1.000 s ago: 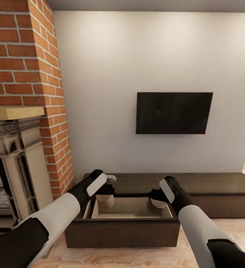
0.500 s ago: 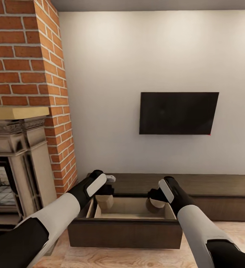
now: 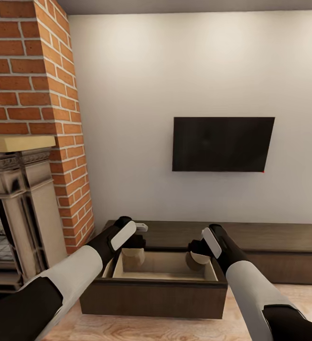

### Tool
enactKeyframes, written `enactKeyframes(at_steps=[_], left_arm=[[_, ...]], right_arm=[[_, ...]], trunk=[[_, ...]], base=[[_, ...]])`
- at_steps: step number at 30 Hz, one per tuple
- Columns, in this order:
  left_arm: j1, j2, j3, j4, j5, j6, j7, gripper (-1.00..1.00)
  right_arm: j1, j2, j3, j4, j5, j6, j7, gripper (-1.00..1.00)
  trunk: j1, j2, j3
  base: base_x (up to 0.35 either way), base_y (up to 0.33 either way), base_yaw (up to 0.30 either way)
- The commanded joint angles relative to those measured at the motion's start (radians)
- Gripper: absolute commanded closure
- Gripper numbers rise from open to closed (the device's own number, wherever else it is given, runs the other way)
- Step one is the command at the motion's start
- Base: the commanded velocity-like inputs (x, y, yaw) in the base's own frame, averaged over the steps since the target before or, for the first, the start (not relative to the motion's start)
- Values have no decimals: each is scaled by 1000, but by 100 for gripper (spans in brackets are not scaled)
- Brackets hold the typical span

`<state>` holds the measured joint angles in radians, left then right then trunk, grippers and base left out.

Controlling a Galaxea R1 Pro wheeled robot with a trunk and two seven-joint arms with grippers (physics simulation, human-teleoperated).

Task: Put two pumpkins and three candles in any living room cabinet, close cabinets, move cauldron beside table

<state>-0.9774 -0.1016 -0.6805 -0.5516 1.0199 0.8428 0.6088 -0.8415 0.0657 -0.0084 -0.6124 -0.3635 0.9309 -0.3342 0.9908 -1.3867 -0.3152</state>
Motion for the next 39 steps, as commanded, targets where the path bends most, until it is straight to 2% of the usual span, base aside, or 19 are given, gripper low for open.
enactKeyframes(at_steps=[1,11,34,37,39], left_arm=[[-1,1,-5,-1,10,1,9,100],[-1,5,-5,1,21,12,11,100],[-1,4,-5,2,20,21,6,100],[-1,3,-5,2,21,35,9,100],[-2,3,-5,5,22,50,11,100]], right_arm=[[-1,0,0,-1,-11,2,-9,100],[-1,2,0,0,-11,6,-9,100],[-1,-3,-5,5,-24,18,-10,100],[-1,-4,-7,8,-24,32,-10,100],[-2,-3,-9,9,-25,78,-11,100]], trunk=[[0,-1,-1],[0,-1,-7],[0,-1,-22],[0,-1,-22],[0,-1,-22]], base=[[28,-45,7],[70,-12,93],[103,0,5],[4,0,0],[2,0,0]])
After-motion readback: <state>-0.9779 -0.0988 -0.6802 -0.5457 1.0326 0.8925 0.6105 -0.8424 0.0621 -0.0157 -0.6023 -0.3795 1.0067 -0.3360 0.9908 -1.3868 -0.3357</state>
